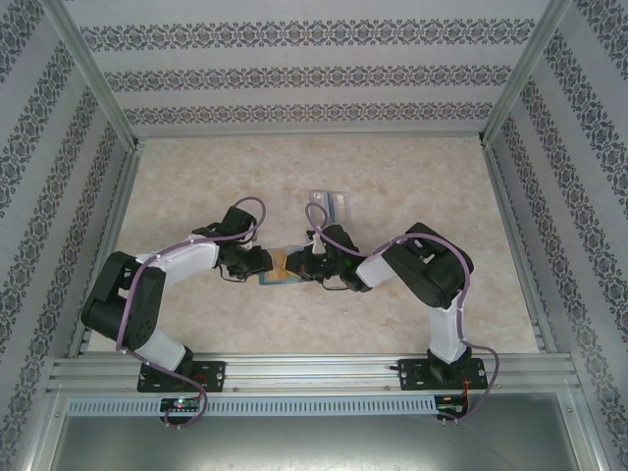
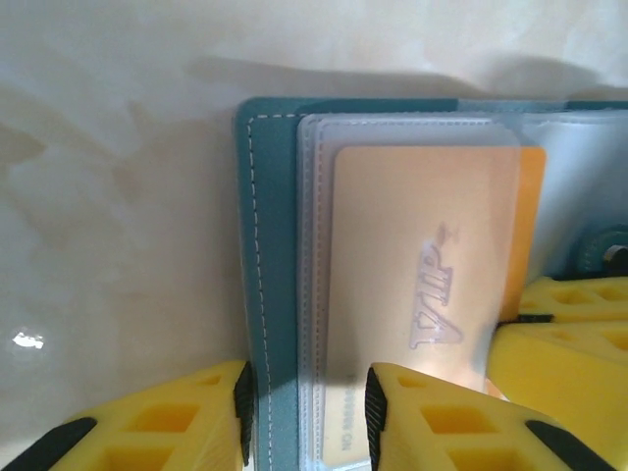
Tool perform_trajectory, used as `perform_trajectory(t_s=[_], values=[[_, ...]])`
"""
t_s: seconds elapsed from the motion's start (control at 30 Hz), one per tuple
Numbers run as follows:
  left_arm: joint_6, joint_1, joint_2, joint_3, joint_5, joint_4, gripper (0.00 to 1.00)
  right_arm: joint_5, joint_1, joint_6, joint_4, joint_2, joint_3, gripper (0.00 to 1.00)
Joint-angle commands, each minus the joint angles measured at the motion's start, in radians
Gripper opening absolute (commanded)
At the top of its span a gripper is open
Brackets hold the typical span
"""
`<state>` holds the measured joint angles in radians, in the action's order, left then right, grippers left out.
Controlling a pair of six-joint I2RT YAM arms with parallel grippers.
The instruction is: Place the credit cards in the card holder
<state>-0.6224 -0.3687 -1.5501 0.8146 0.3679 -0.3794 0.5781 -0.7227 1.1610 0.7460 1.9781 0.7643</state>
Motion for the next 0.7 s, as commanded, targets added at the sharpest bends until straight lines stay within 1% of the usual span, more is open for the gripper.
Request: perform_trajectory(t_s=[0.0, 0.1, 0.2, 0.37, 0.5, 0.67], values=[[-0.008, 0.025, 0.049, -0.002, 0.039, -0.001, 0.39, -0.041, -0.01, -0.083, -0.17, -0.049, 0.001, 0.19], [-0.01, 0.034, 0.062, -0.015, 0.043, 0.011, 0.39, -0.069, -0.01, -0.119, -0.234, -0.093, 0.0, 0.21], [-0.007, 0.041, 0.045, -0.015, 0.049, 0.02, 0.38, -0.077, -0.01, -0.134, -0.258, -0.108, 0.002, 0.21], [0.0, 0.041, 0.002, -0.015, 0.057, 0.036, 0.32, -0.077, -0.011, -0.15, -0.269, -0.085, 0.022, 0.21], [0.007, 0.042, 0.01, -0.03, 0.019, 0.027, 0.29, -0.078, -0.016, -0.156, -0.289, -0.064, 0.052, 0.2], [0.002, 0.043, -0.013, -0.038, 0.024, 0.042, 0.25, -0.127, -0.028, -0.206, -0.404, -0.067, 0.108, 0.2]])
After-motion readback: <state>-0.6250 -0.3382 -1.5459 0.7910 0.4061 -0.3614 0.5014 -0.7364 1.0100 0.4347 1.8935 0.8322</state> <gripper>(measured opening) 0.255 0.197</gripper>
